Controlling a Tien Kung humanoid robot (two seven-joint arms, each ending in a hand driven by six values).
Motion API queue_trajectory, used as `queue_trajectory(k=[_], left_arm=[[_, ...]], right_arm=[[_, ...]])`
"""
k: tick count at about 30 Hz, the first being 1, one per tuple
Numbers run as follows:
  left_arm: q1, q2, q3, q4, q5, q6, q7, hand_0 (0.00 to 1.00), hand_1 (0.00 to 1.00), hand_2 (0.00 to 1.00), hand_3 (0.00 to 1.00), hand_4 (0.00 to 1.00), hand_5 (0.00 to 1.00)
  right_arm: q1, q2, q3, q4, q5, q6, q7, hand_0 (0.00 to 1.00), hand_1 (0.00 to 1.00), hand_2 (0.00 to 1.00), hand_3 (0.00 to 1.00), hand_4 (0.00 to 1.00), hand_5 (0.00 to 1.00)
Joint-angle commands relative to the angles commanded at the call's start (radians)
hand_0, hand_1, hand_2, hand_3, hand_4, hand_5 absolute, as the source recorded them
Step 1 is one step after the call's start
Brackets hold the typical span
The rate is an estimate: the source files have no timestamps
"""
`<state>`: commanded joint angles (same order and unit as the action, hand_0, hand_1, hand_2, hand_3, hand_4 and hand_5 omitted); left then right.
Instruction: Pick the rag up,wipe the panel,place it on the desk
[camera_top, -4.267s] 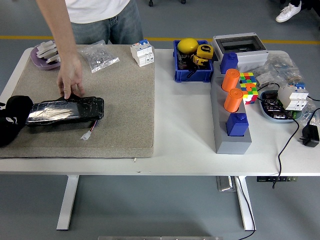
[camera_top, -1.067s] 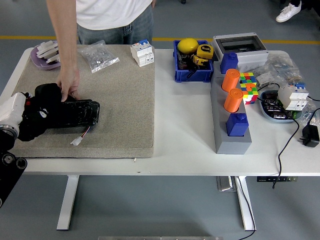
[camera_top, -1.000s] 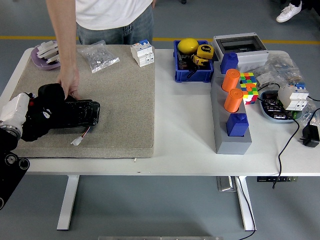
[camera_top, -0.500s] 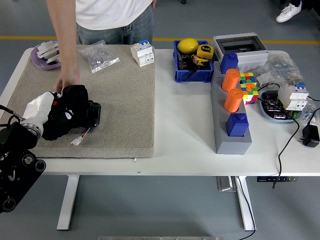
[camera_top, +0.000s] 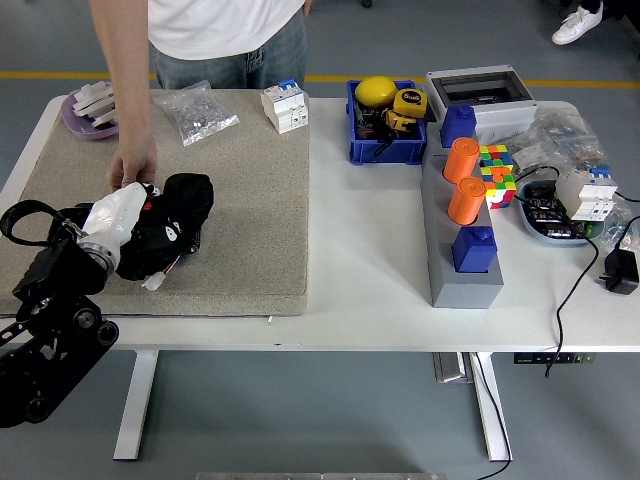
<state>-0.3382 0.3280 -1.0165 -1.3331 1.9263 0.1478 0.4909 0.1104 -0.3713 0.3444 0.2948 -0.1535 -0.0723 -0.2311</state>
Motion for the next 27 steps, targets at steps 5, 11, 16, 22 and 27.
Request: queue_trajectory(k=[5, 11, 16, 22, 27], left_arm=[[0.006, 0.002, -0.004, 0.0, 0.01, 0.002, 0.01, 0.215, 0.187, 0.534, 0.55, 0.522, 0.06], [0.023, 0.016, -0.029, 0.01, 0.025, 0.008, 0.019, 0.215, 0.187, 0.533, 0.549, 0.523, 0.062], [0.037, 0.035, -0.051, 0.011, 0.042, 0.009, 0.026, 0.215, 0.186, 0.532, 0.55, 0.524, 0.064], [0.055, 0.056, -0.084, 0.016, 0.057, 0.012, 0.03, 0.216, 0.186, 0.533, 0.55, 0.526, 0.065], [0.065, 0.08, -0.114, 0.03, 0.049, 0.013, 0.03, 0.217, 0.186, 0.533, 0.549, 0.528, 0.068]], right_arm=[[0.0, 0.0, 0.004, 0.001, -0.004, 0.0, 0.0, 0.666, 0.691, 0.702, 0.626, 0.967, 0.47], [-0.002, -0.001, 0.004, 0.001, -0.002, 0.001, 0.0, 0.667, 0.691, 0.702, 0.625, 0.968, 0.469], [-0.001, -0.001, 0.006, 0.001, -0.004, 0.002, 0.001, 0.666, 0.691, 0.702, 0.625, 0.969, 0.468], [-0.003, -0.003, 0.009, 0.002, -0.004, 0.004, 0.002, 0.667, 0.691, 0.702, 0.625, 0.97, 0.468], [-0.003, -0.004, 0.013, 0.002, -0.007, 0.005, 0.002, 0.666, 0.692, 0.702, 0.627, 0.973, 0.466]])
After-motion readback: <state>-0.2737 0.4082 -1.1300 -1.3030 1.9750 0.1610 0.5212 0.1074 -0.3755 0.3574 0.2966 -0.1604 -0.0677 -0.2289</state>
